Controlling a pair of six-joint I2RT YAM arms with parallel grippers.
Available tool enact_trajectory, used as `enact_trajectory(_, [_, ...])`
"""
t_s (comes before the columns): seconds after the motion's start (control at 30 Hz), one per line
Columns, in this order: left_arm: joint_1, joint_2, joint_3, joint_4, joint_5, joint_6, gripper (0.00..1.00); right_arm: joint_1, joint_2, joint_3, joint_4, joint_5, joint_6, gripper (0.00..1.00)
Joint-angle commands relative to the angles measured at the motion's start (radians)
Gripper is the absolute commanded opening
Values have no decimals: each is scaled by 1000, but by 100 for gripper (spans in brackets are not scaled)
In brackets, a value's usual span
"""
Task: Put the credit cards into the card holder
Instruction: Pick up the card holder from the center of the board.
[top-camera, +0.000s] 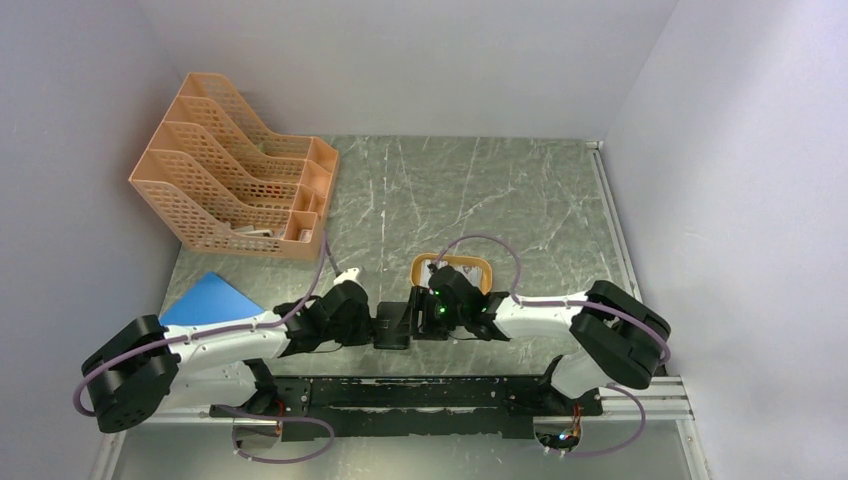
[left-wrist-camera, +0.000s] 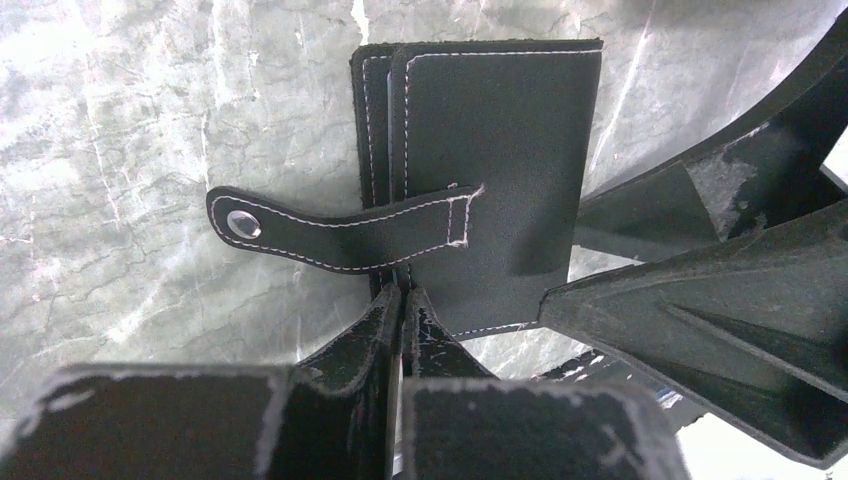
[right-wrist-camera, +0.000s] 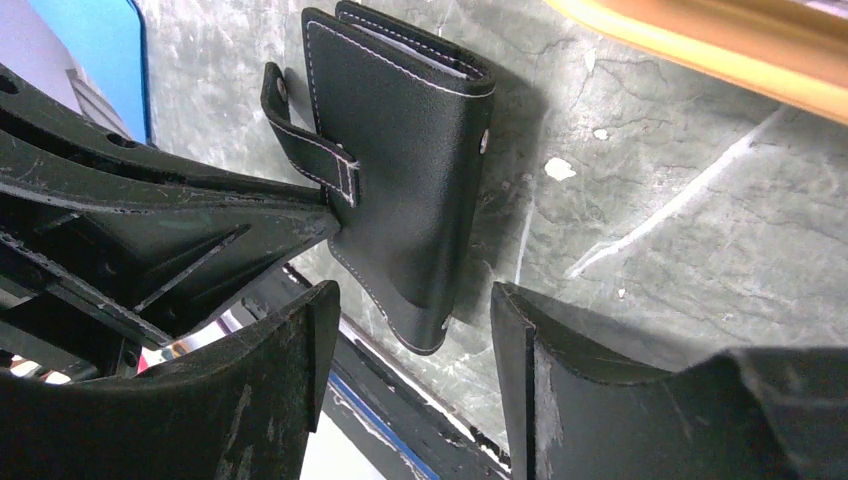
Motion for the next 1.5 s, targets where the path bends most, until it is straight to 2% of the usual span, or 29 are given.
enact_trajectory(0.0, [6, 35, -62, -88, -96, 0, 5, -3, 28, -16, 17, -19, 22, 60])
enact_trajectory(0.17, [6, 36, -89, -73, -92, -24, 5, -3, 41, -35, 12, -34, 62, 58])
enact_trajectory(0.53, [6, 26, -129, -91, -117, -68, 5, 2, -9, -160, 114, 1, 174, 57])
enact_trajectory(0.87, [8, -43, -150, -145, -136, -105, 5, 19, 69, -121, 157, 10, 197, 54])
enact_trajectory(1.47, [11, -28, -146, -117, -96, -89, 5, 31, 166, -50, 179, -9, 184, 46])
